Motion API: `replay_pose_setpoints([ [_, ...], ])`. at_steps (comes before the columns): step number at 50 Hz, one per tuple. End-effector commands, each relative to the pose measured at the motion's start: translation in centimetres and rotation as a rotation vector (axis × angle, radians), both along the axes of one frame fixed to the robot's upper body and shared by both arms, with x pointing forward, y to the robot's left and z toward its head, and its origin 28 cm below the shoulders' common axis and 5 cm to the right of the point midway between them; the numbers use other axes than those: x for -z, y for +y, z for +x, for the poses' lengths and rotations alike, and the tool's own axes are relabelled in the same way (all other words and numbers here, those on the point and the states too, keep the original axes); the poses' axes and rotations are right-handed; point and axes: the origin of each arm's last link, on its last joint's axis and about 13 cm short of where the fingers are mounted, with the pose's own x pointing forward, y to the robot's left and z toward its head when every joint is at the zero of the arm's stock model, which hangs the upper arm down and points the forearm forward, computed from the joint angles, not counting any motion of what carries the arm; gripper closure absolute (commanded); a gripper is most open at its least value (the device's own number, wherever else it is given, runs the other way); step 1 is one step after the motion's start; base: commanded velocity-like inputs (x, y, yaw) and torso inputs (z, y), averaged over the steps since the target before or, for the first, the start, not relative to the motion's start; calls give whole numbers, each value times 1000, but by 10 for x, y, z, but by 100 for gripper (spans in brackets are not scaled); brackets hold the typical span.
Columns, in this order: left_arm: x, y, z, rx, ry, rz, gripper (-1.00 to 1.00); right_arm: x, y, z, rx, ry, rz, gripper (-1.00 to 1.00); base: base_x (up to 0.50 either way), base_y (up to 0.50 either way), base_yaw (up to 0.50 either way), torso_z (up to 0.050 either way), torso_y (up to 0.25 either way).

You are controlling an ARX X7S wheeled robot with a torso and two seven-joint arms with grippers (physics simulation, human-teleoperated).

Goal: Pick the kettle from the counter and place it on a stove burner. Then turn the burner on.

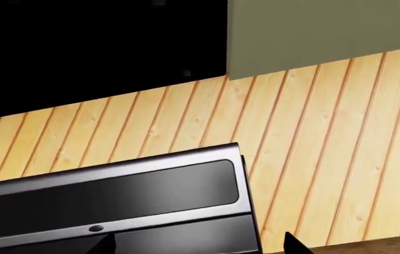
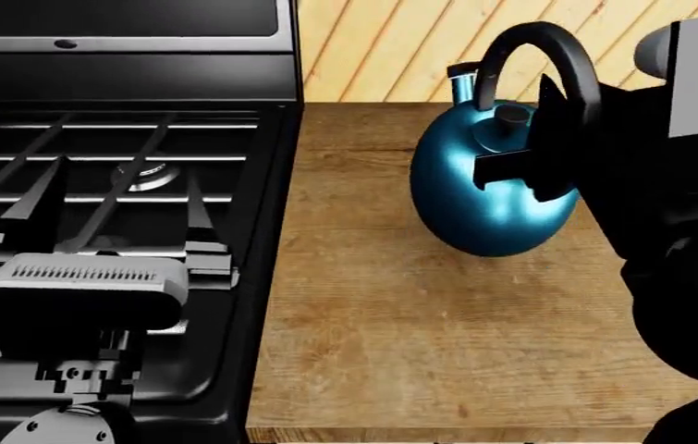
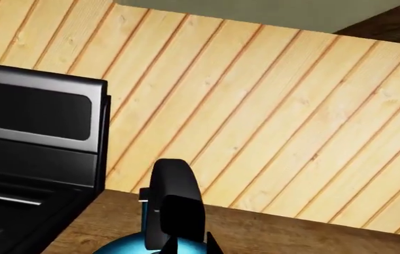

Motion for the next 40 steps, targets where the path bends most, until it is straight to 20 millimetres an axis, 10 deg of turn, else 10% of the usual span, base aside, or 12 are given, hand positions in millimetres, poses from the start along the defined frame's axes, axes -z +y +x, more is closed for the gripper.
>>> replay_pose_setpoints([
  [1,-8,3,-6,-12,-27,-19,-100,-17,1,-3,2,-47,3,100,0,0,0,0,0],
  [18,-10,5,-7,-18,-38,-23,-100,-17,6,-6,-9,-54,-57,100,-378,263,0,0,1],
  [40,-9,5,-7,-19,-39,-22,-100,-20,9,-9,-27,-89,-95,100,137,500,0,0,1],
])
